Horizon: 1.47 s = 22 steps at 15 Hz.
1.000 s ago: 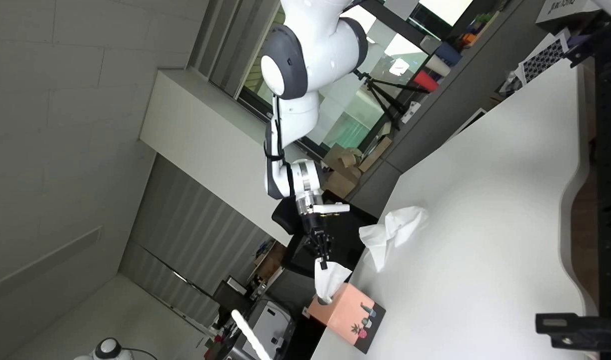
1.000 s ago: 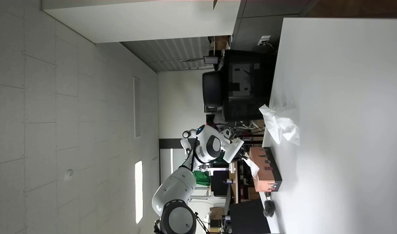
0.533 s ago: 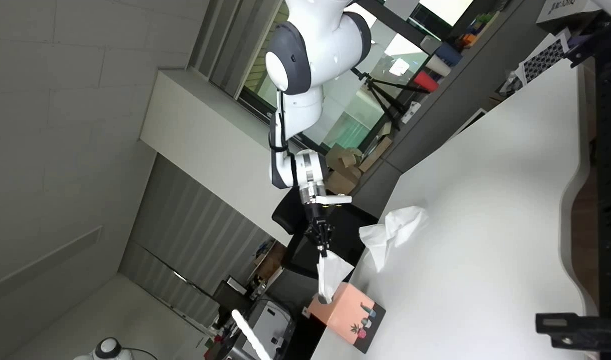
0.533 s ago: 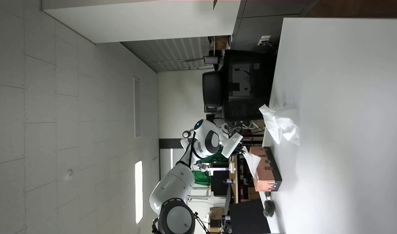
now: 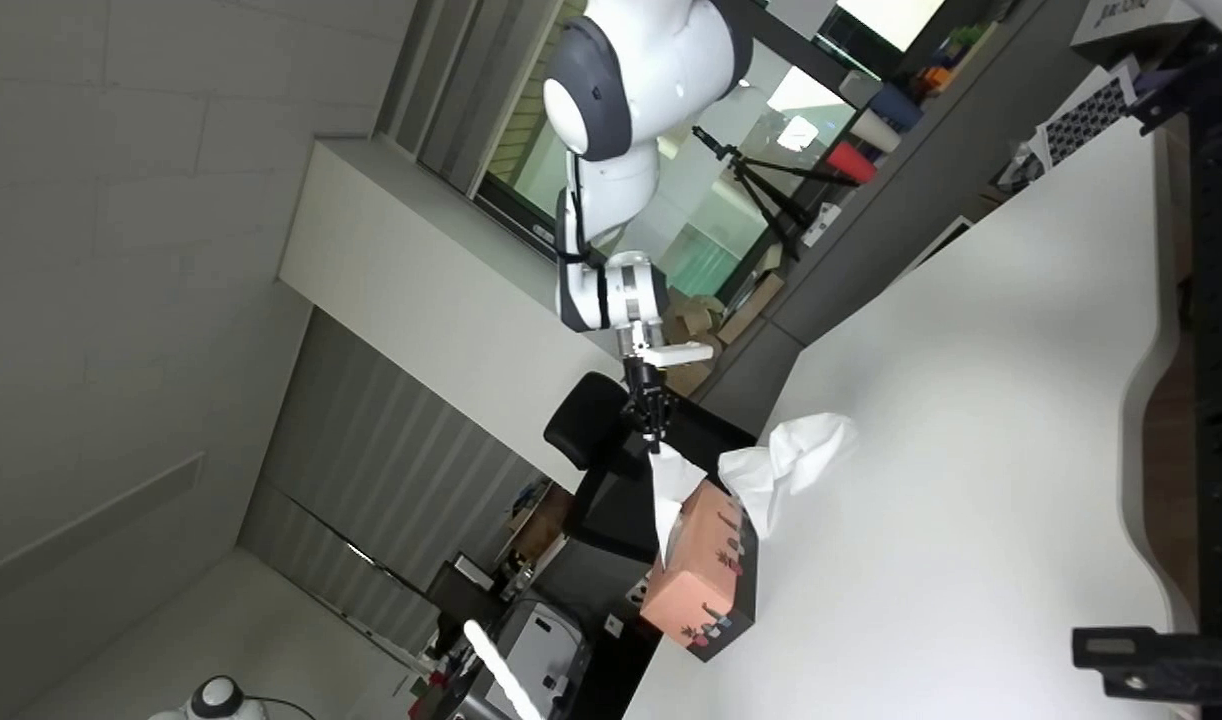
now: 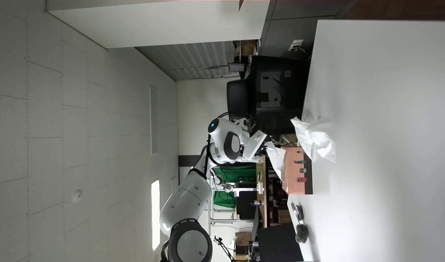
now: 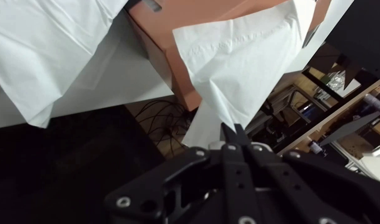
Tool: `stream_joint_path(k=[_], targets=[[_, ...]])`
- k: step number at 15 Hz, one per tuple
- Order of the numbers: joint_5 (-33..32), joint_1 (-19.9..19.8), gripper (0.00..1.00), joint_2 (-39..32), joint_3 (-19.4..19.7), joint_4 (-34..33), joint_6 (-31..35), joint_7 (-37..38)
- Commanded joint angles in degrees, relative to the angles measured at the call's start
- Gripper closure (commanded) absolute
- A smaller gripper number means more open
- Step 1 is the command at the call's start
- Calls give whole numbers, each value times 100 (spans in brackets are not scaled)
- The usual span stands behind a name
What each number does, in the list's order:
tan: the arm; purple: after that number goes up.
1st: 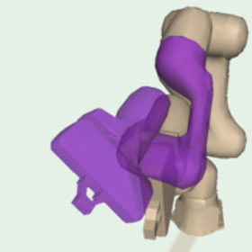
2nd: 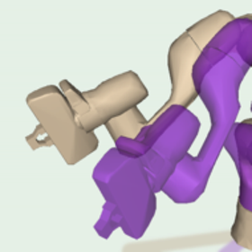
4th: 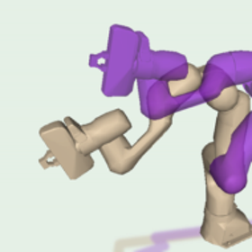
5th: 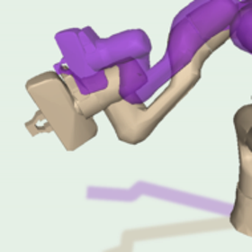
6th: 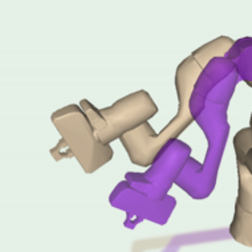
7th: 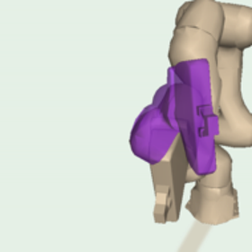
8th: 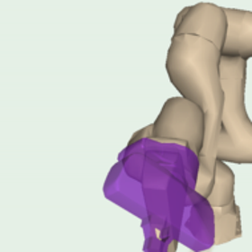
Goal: Remove three tissues from the box and put them on the counter
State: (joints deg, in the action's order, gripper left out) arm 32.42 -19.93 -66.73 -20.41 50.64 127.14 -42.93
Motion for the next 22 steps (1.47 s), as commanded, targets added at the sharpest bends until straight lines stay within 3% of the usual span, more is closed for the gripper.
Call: stream_joint_path(k=[1, 6, 12, 15, 22], targets=[[222, -362, 100, 442, 33, 543, 396, 130], [460, -840, 100, 1016, -75, 1317, 457, -23], [399, -969, 100, 1887, -286, 2072, -140, -311], [698, -725, 100, 2467, 41, 2373, -392, -562], [657, -433, 100, 3510, 1035, 3161, -401, -458]])
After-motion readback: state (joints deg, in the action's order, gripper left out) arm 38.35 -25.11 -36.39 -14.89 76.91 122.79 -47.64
